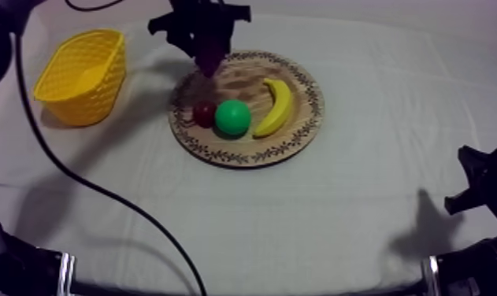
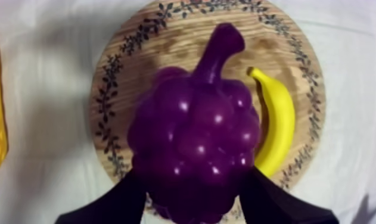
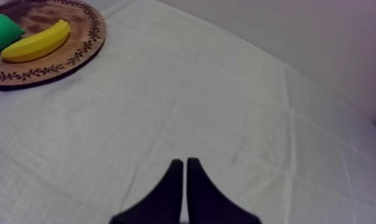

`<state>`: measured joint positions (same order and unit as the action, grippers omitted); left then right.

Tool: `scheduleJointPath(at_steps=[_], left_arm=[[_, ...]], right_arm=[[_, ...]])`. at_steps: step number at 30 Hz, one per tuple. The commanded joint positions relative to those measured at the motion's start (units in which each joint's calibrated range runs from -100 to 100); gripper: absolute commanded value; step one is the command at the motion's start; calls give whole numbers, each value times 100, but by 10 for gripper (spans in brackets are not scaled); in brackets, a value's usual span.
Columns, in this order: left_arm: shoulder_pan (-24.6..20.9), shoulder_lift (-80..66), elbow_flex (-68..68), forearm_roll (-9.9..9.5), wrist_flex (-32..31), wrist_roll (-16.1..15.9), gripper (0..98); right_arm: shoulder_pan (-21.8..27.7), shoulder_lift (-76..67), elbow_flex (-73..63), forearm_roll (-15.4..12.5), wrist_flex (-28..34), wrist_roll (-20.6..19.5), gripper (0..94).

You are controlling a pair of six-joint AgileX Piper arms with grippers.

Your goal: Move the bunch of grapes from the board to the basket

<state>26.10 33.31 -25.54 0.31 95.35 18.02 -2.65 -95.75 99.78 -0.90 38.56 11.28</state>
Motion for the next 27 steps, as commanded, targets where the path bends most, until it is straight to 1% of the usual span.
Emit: scheduleJointPath(at_steps=[1,6,11,19,27], left_arm=[[4,-349,202,4,2,6,520],[-62,-737,612,9,1,7,522],[-308,-1067,1041,9,-65,-62,524],[-999,-1570,1792,-14,-159,-254,530],[-1695,-1919,2310,-79,-187,-470,532]], right_arm=[[-3,0,0,-1,-1,-2,3],[-3,0,0,-1,-1,-2,3],[-3,0,0,-1,-1,-2,3],[-3,0,0,-1,-1,-2,3],[-3,0,0,-1,-1,-2,3]])
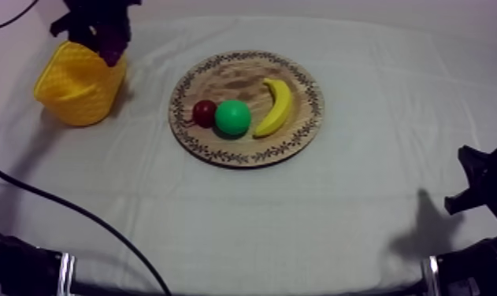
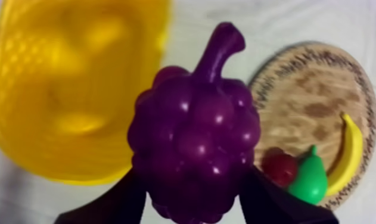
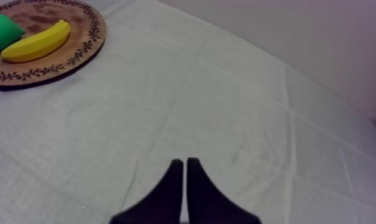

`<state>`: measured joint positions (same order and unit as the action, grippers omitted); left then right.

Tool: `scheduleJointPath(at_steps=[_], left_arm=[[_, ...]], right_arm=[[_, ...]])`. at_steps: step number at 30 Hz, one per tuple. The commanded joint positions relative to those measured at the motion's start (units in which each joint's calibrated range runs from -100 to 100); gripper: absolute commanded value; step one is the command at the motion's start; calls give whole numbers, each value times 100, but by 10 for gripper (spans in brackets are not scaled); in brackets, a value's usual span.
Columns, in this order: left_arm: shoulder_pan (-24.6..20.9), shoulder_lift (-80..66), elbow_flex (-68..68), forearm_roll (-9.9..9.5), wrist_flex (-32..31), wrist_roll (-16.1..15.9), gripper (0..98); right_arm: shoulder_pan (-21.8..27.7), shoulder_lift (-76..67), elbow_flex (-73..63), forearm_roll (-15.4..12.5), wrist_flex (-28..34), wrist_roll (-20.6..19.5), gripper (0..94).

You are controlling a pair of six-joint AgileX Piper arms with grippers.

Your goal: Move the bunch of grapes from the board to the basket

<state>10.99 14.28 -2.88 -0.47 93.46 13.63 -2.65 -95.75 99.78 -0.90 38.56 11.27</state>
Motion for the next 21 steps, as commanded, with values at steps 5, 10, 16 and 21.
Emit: scheduleJointPath(at_steps=[5,10,16,21], left_arm=[[-580,-143,209,-26,-1,-176,533],[-871,-234,350,-75,-1,-290,534],[-1093,-289,385,-114,32,-377,534],[-1143,-161,299,-131,58,-410,534]], right_arm=[[-3,0,0,-1,-1,-1,3],[-3,0,0,-1,-1,-1,3],[-8,0,0,-1,-1,-1,3],[-10,0,0,-1,-1,-1,3]])
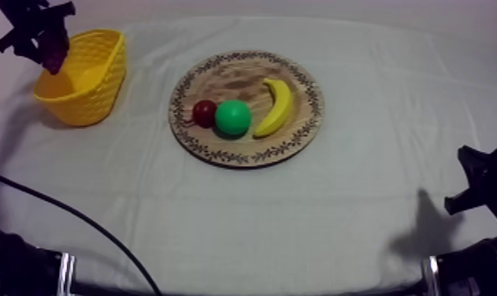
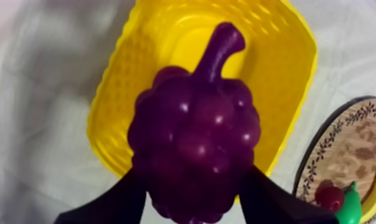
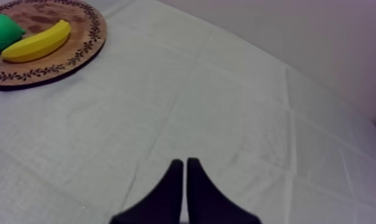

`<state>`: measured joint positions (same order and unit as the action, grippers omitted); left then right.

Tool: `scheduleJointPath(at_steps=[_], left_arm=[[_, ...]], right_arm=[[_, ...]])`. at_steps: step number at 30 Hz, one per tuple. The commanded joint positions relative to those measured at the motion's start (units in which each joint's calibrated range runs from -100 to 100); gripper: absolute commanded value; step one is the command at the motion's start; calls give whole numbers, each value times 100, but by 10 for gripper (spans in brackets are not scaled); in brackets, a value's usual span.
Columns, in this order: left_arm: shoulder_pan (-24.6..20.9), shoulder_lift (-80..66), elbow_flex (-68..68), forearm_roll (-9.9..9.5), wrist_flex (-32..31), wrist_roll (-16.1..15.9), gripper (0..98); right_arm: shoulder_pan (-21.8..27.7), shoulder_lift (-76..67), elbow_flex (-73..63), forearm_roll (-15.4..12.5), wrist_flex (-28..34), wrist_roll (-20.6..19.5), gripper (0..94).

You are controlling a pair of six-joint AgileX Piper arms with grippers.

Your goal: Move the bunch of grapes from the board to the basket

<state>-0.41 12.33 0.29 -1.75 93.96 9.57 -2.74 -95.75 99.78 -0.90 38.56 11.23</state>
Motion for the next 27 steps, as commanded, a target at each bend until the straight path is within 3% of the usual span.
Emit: scheduleJointPath(at_steps=[1,16,27], left_arm=[[-6,81,-41,-5,9,-6,534],[74,1518,-760,20,-114,26,541],[35,2353,-1140,70,-245,-8,789]], right_arm=[[-1,0,0,-1,-1,3,3],[-1,0,0,-1,-1,3,3],[-1,0,0,-1,-1,3,3]])
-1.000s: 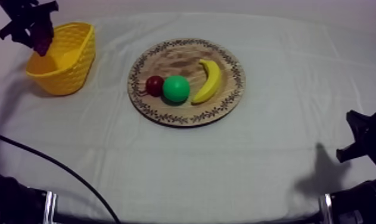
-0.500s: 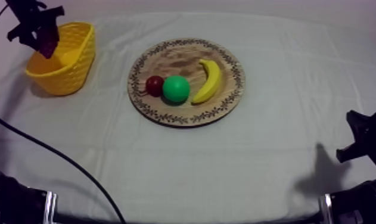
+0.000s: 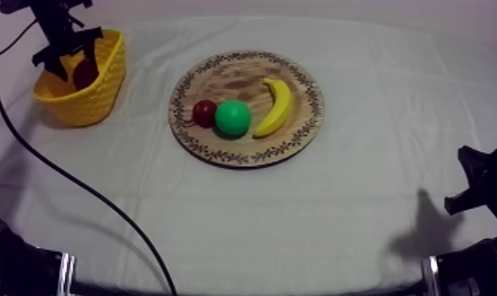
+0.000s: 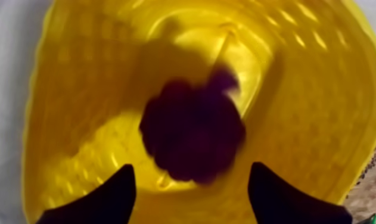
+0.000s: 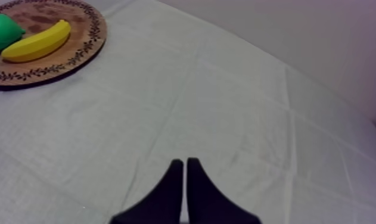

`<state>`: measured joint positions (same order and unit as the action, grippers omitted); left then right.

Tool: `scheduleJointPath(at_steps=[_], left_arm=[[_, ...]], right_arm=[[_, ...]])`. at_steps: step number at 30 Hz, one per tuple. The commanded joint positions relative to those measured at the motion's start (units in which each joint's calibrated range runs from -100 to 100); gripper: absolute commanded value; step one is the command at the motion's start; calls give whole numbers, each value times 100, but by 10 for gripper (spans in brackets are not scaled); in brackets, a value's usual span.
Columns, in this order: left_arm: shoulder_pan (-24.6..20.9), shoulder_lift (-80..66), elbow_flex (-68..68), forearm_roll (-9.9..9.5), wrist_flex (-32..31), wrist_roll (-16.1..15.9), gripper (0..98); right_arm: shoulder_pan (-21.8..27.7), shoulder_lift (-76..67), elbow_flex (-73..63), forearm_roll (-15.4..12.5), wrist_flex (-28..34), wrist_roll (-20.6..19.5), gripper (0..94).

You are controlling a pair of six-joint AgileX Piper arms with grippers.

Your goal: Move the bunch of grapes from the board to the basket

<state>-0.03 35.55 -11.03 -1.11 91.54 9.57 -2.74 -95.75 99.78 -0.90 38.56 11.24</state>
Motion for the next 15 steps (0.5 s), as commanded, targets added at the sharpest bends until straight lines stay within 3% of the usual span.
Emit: scheduleJointPath(at_steps=[1,6,15], left_arm=[[-9,64,-23,22,-22,-24,814],[-47,90,-12,81,-120,-72,899],[-109,-575,413,137,-279,-50,947]], right_arm=[[-1,0,0,-1,-1,2,3],[-1,0,0,-1,-1,2,3],[-1,0,0,-1,-1,2,3]])
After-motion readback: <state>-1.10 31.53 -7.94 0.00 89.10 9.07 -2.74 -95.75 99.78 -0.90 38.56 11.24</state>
